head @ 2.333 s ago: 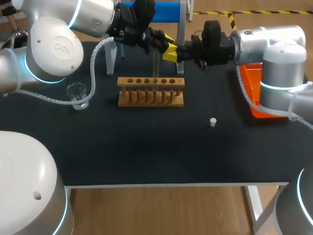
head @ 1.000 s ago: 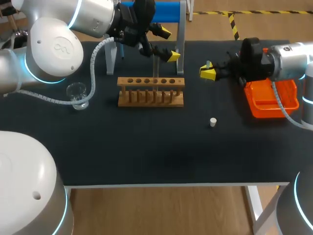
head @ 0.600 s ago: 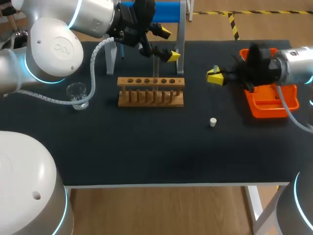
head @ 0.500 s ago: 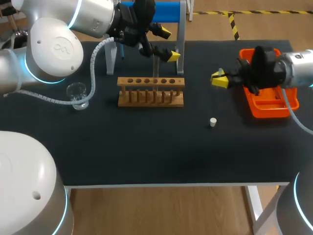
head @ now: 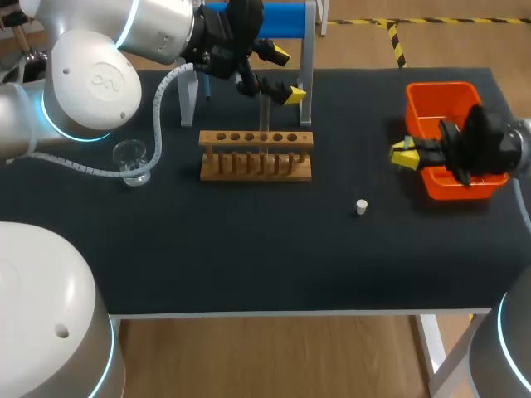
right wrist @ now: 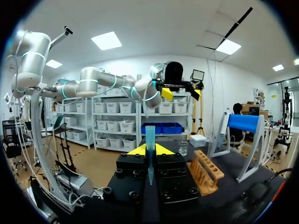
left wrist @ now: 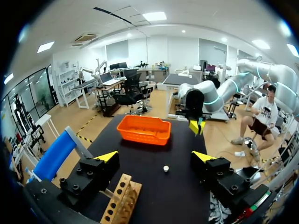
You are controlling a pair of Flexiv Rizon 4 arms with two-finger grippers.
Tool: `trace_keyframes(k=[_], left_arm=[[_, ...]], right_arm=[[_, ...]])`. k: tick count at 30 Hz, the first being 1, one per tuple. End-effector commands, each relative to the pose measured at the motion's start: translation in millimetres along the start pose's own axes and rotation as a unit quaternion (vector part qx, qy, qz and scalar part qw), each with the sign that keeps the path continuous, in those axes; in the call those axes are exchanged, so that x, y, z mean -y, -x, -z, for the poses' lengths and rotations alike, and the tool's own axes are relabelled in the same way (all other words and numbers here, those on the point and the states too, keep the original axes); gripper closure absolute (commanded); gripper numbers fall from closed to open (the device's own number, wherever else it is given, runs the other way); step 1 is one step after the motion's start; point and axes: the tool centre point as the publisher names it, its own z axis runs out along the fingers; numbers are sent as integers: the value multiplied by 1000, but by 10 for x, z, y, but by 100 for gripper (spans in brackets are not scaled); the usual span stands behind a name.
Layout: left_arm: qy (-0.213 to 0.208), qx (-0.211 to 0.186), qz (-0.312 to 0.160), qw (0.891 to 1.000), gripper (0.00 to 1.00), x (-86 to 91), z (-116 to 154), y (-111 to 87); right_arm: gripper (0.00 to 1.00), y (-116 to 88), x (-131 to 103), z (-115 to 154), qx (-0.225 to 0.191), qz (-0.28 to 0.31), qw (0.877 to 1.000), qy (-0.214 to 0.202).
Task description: Invert the test tube, pick up the pipette, mount the tip to pipette, aspirate from beaker and dispense into the tube, eject the tip, return the pipette, and cap with the stopper.
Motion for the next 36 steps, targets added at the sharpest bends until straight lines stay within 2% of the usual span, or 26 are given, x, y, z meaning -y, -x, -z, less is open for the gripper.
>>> trace_keyframes(k=[1, 16, 36], left_arm=[[2, -2, 0, 1000, 0, 2, 19, 2], [2, -2, 0, 1000, 0, 2, 19, 2], [2, -2, 0, 1000, 0, 2, 19, 2]], right_arm=[[100, -82, 66, 91, 26, 4, 1000, 6], [100, -88, 266, 178, 21, -11, 1000, 3], [100, -103, 282, 173, 12, -17, 1000, 1]])
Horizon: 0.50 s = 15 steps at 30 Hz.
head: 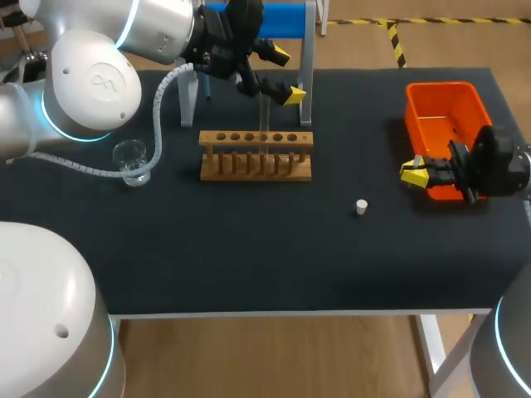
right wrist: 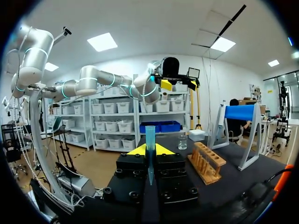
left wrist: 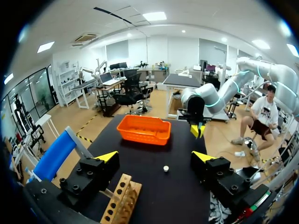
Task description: Invert the test tube, pick up the pipette, mount the tip to pipette, aspirate from beaker and dispense into the tube, eject the tip, return the pipette, and cap with the stopper.
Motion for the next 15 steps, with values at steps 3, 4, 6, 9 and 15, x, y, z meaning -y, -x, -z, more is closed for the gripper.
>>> trace_keyframes(k=[3, 4, 6, 9, 15], left_arm=[[17, 6, 11, 1000, 0, -79, 72, 100], [31, 13, 17, 999, 0, -139, 131, 174], [33, 21, 25, 999, 0, -188, 224, 259], [49, 49, 38, 997, 0, -285, 396, 450], [80, 114, 84, 987, 0, -569, 672, 845]], right_arm=[[100, -5, 3, 8, 0, 1, 1000, 0], [100, -5, 3, 8, 0, 1, 1000, 0], [100, -5, 3, 8, 0, 1, 1000, 0], [100, -5, 3, 8, 0, 1, 1000, 0], [100, -5, 3, 8, 0, 1, 1000, 0]])
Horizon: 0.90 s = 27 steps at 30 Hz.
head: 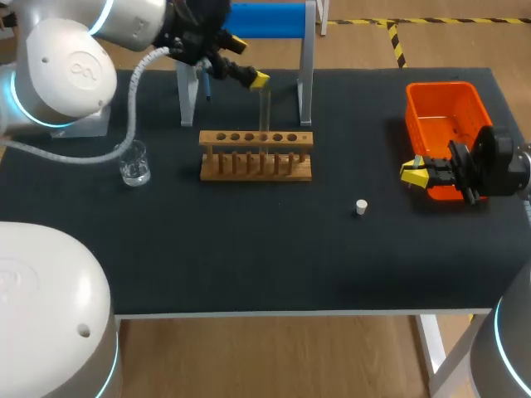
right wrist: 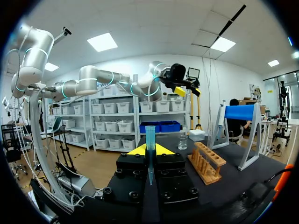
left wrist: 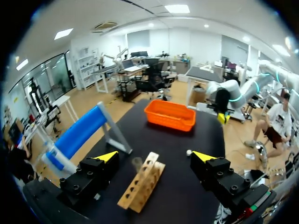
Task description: Invert the test tube, pick up the pipette, mount the tip to pipette, aspirate from beaker and dispense into the tube, eject the tip, return the pipette, and cap with the stopper.
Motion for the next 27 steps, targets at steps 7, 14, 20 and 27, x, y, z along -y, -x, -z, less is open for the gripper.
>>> trace_keyframes(k=[7, 14, 20, 27], left_arm=[[25, 146, 120, 982, 0, -494, 231, 553], [-1, 221, 182, 958, 0, -638, 161, 704], [6, 291, 220, 931, 0, -689, 104, 788], [6, 291, 220, 931, 0, -689, 104, 788]], right_arm=[[100, -6, 2, 8, 0, 1, 1000, 0], [100, -6, 2, 8, 0, 1, 1000, 0], [100, -6, 2, 8, 0, 1, 1000, 0], [100, -6, 2, 8, 0, 1, 1000, 0]])
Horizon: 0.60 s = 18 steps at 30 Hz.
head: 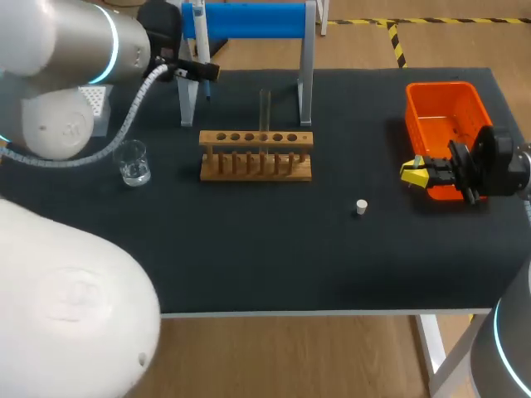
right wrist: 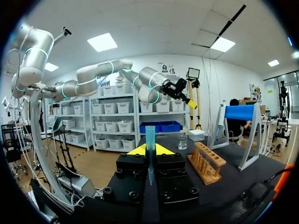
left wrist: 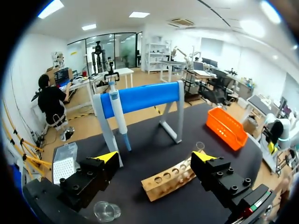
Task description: Invert the test tube, pick up the pipette, mount the tip to pipette, aspirate from beaker and dispense into the tube, eject the tip, return the pipette, and cap with the stopper.
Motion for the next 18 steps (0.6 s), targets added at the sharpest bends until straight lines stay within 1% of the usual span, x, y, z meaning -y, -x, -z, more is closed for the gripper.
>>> trace_keyframes(k=[1, 10, 12, 18], left_arm=[[2, 67, 0, 998, 0, 13, -10, -33], [2, 67, 0, 998, 0, 13, -10, -33], [-6, 78, 14, 997, 0, 25, -81, 3], [-32, 98, 26, 994, 0, 105, -232, 104]], right_arm=[[100, -10, 2, 7, 0, 1, 1000, 0], [100, -10, 2, 7, 0, 1, 1000, 0], [100, -10, 2, 7, 0, 1, 1000, 0], [100, -10, 2, 7, 0, 1, 1000, 0]])
